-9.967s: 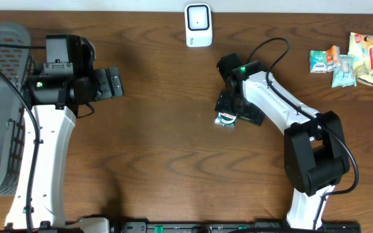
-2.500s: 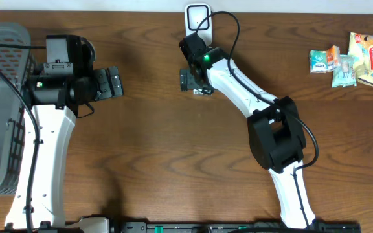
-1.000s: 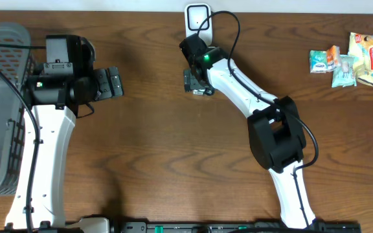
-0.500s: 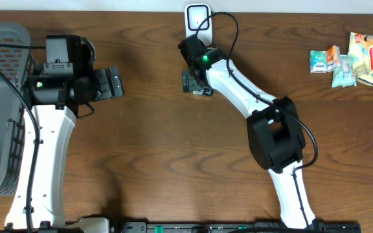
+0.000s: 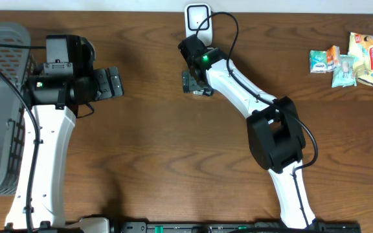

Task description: Scan the item barcode

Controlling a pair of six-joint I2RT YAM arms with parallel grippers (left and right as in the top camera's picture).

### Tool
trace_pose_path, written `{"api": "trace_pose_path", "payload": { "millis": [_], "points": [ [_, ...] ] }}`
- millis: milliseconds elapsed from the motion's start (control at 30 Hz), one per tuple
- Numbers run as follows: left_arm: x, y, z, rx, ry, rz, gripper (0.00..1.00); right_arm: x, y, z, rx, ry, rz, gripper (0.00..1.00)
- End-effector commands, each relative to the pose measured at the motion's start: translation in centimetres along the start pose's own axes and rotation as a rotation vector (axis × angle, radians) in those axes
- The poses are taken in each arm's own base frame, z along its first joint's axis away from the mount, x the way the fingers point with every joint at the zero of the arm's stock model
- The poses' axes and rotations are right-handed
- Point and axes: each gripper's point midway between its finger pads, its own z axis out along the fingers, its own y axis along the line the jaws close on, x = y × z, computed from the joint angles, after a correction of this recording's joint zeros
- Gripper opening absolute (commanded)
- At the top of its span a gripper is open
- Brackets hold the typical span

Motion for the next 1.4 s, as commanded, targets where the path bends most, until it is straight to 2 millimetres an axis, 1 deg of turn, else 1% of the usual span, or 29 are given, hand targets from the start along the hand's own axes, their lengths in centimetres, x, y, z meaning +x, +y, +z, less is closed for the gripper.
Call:
{"api": "trace_pose_path", "payload": {
  "millis": [0, 267, 333, 533, 600, 733, 867, 967, 1067, 1133, 1233, 1333, 1367],
  "points": [
    [0.0, 0.3, -0.1, -0.010, -0.001, 0.000, 0.97, 0.2, 0.2, 0.2, 0.007, 0.004, 0.012, 0.99],
    [0.0, 0.3, -0.1, -0.010, -0.001, 0.000, 0.97, 0.1, 0.1, 0.2, 0.009, 0.001, 0.012, 0.99],
    [0.0, 0.3, -0.1, -0.010, -0.001, 0.000, 0.98, 0.0, -0.2, 0.3, 0.022, -0.006, 0.014, 0.99],
    [0.0, 0.3, -0.1, -0.010, -0.001, 0.000, 0.98, -1.0, -2.1, 0.2, 0.108, -0.049, 0.023, 0.99],
    [0.0, 0.3, -0.1, -0.010, -0.001, 0.000, 0.98, -1.3, -3.4, 0.4, 0.130, -0.047, 0.040, 0.99],
    [0.0, 0.3, -0.1, -0.010, -0.001, 0.000, 0.98, -1.4, -4.7, 1.0, 0.083, 0.001, 0.088, 0.99],
    [0.0, 0.3, -0.1, -0.010, -0.001, 0.000, 0.98, -1.4, -4.7, 1.5, -0.029, 0.059, 0.136, 0.99],
    [0.0, 0.3, -0.1, -0.010, -0.001, 0.000, 0.97, -1.6, -5.1, 1.6, -0.044, 0.067, 0.144, 0.99],
    [0.0, 0.3, -0.1, -0.010, -0.001, 0.000, 0.98, -1.6, -5.0, 1.6, -0.050, 0.067, 0.144, 0.99],
    [0.0, 0.3, -0.1, -0.010, -0.001, 0.000, 0.98, -1.3, -4.6, 1.5, -0.061, 0.077, 0.140, 0.99],
    [0.0, 0.3, -0.1, -0.010, -0.001, 0.000, 0.98, -0.6, -4.9, 1.8, -0.051, 0.099, 0.162, 0.99],
    [0.0, 0.3, -0.1, -0.010, -0.001, 0.000, 0.98, 0.2, -4.8, 2.4, -0.050, 0.123, 0.233, 0.99],
    [0.0, 0.3, -0.1, -0.010, -0.001, 0.000, 0.98, 0.5, -4.4, 2.9, -0.076, 0.125, 0.239, 0.99]
  ]
}}
